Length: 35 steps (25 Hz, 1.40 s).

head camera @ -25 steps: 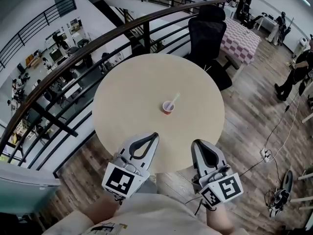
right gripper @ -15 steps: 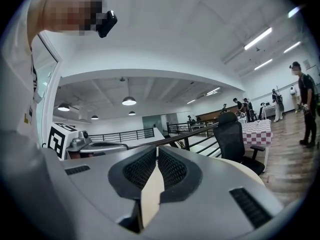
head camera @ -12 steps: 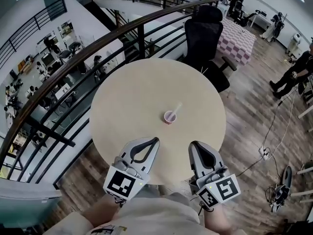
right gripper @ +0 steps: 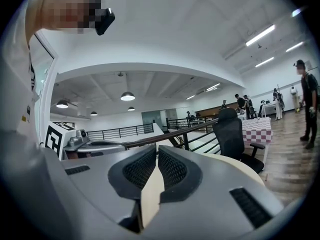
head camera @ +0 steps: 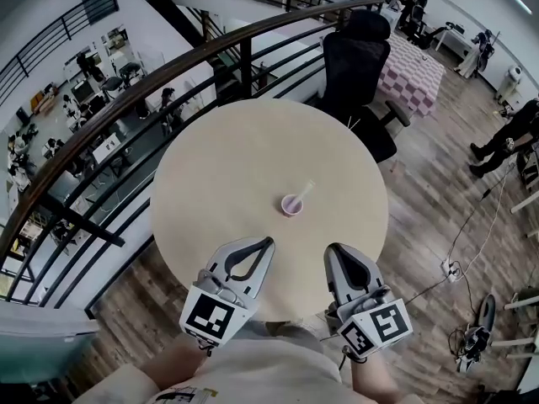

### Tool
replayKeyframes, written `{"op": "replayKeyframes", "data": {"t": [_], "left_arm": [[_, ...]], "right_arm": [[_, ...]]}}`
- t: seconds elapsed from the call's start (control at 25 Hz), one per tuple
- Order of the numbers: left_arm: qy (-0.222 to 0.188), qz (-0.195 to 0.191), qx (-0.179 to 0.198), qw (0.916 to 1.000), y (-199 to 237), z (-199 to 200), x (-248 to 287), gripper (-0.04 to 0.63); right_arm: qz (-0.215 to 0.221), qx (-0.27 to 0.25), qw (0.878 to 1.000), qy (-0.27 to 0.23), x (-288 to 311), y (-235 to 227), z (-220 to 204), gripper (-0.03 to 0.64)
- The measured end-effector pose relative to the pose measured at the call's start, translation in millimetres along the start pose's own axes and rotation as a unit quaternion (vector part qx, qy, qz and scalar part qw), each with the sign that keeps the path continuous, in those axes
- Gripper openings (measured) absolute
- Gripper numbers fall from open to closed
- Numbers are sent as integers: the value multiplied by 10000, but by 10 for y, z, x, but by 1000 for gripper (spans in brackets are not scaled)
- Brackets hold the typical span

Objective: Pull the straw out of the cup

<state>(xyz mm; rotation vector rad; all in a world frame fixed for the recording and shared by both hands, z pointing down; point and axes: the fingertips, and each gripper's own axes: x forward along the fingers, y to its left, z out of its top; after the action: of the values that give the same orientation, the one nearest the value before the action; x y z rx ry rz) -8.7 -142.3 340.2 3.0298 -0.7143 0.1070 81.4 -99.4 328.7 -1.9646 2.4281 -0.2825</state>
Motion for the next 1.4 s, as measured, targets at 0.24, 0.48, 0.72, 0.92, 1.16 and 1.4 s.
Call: {"op": "replayKeyframes", "data": {"t": [0.24, 0.48, 0.72, 0.92, 1.16, 1.4], "left_arm": [[160, 349, -154, 9991, 22, -116, 20, 14], [197, 430, -78, 9989, -34, -94, 163, 14], [227, 412, 52, 9989, -90, -71, 308, 14], [140, 390, 403, 9983, -35, 4, 595, 14], [334, 499, 641, 9961, 164, -142, 849, 14], [394, 564, 563, 9960, 375, -252, 1166, 14]], "right_arm": [[46, 99, 9999, 66, 35, -196, -58, 29], [62, -103, 9998, 185, 96, -389, -95, 29], [124, -170, 9994, 268, 169, -490, -132, 32], [160, -141, 9993, 313, 321, -677, -142, 118], [28, -244, 9992, 322, 610, -937, -231, 133], [155, -69, 9981, 586, 1139, -1241, -477, 166]]}}
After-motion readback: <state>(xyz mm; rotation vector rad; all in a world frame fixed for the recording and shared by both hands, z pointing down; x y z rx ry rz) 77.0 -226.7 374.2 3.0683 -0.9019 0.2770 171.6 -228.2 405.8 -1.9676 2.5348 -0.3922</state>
